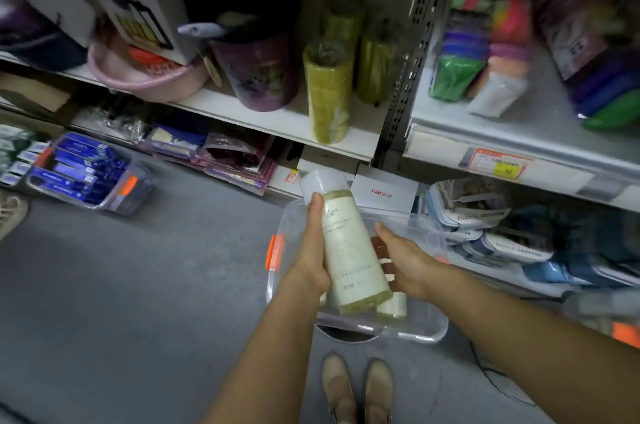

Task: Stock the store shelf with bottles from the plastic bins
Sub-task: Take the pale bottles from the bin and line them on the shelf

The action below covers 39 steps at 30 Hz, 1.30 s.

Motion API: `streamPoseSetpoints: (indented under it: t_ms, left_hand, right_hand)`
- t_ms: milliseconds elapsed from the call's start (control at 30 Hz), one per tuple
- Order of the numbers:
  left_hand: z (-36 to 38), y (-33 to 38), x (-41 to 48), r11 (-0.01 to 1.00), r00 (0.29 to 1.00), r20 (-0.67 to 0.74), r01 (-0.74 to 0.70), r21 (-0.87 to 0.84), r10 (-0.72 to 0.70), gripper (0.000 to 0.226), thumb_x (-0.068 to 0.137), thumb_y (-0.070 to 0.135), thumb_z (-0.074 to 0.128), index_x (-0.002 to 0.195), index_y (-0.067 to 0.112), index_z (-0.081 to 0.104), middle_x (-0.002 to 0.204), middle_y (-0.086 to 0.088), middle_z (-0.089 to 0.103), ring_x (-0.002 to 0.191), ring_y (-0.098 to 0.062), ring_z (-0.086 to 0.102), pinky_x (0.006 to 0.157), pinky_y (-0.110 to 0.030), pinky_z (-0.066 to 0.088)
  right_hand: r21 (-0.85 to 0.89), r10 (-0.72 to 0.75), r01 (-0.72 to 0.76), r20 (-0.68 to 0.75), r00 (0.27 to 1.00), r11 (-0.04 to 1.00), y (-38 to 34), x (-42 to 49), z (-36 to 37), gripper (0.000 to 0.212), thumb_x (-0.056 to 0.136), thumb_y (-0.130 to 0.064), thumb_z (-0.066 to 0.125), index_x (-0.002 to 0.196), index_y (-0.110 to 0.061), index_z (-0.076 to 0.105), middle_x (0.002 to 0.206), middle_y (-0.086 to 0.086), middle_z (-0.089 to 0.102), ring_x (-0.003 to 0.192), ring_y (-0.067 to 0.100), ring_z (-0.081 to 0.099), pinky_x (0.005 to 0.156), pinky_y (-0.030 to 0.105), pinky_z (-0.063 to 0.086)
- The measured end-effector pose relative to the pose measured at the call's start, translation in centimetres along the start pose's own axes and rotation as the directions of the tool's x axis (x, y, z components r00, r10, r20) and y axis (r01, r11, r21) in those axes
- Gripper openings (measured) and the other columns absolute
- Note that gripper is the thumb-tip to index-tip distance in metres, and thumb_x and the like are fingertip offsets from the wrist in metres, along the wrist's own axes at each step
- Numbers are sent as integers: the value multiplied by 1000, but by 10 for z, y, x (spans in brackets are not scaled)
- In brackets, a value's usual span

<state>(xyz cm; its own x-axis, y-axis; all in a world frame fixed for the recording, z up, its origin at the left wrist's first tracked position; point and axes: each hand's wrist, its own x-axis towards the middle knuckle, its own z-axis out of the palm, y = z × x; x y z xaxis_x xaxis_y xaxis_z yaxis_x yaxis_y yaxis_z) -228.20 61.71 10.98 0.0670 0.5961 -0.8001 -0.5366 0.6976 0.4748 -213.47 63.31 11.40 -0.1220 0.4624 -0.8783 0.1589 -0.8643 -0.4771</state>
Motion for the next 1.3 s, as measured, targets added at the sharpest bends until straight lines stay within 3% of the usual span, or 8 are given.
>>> streamPoseSetpoints:
  t_ms: [100, 200, 333, 600, 700, 900, 967, 1300]
  left_hand:
    - [11, 24, -28, 997, 997, 15, -73, -29, 74, 72, 84, 77, 48, 108, 12, 69, 85, -12, 74, 77, -26, 72, 81, -42, 58]
    - [20, 50, -58, 993, 993, 26, -110, -40, 111, 85, 74, 82, 56, 119, 11, 68, 102, -15, 74, 94, -30, 72, 89, -47, 57]
    - [33, 83, -97, 984, 983, 37, -177, -12, 177, 109, 47, 85, 71, 126, 11, 66, 111, -17, 73, 103, -33, 71, 97, -53, 53]
    - [70, 141, -171, 937, 934, 151, -339, 86, 324, 83, 76, 82, 55, 121, 14, 68, 108, -15, 75, 98, -29, 73, 92, -48, 55]
    - [83, 156, -195, 919, 917, 190, -375, 120, 350, 91, 64, 84, 62, 123, 15, 68, 111, -15, 74, 103, -32, 72, 96, -53, 53]
    - [114, 181, -232, 865, 866, 262, -475, 161, 427, 94, 58, 82, 62, 125, 17, 66, 112, -14, 74, 104, -32, 71, 96, -52, 54]
    - [128, 187, -241, 845, 850, 291, -500, 189, 438, 95, 59, 85, 62, 127, 18, 65, 113, -14, 74, 105, -32, 71, 97, -53, 53]
    - [230, 193, -275, 720, 723, 474, -654, 232, 503, 69, 89, 74, 40, 124, 20, 65, 112, -11, 75, 105, -29, 71, 94, -49, 55]
  right_hand:
    - [112, -1, -9, 88, 996, 994, -13, -37, 12, 60, 97, -65, 34, 115, -15, 62, 106, 13, 74, 99, 32, 71, 85, 49, 56]
    - [114, -62, 49, 114, 991, 992, -32, -74, 23, 60, 97, -66, 30, 117, -20, 62, 99, 12, 76, 92, 31, 72, 75, 47, 57]
    - [93, -144, 131, 141, 980, 987, -58, -117, 30, 61, 96, -68, 30, 117, -21, 62, 100, 13, 76, 96, 34, 72, 84, 54, 56]
    - [183, -340, 310, 166, 926, 933, -106, -198, 30, 59, 98, -61, 34, 126, -15, 59, 106, 13, 75, 88, 27, 74, 66, 40, 58]
    - [171, -411, 380, 206, 888, 909, -117, -226, 27, 60, 96, -64, 35, 125, -17, 60, 104, 11, 76, 89, 26, 75, 69, 41, 57]
    - [-15, -564, 588, 265, 782, 809, -130, -265, 17, 81, 61, -59, 85, 121, -9, 61, 107, 12, 75, 97, 25, 72, 88, 43, 57]
    - [-31, -626, 650, 237, 743, 759, -135, -274, 11, 86, 50, -53, 86, 120, -10, 61, 105, 11, 75, 96, 25, 73, 87, 41, 58]
    - [30, -825, 825, 33, 564, 565, -166, -324, -61, 67, 69, -47, 79, 123, -12, 60, 104, 12, 75, 98, 28, 73, 89, 47, 58]
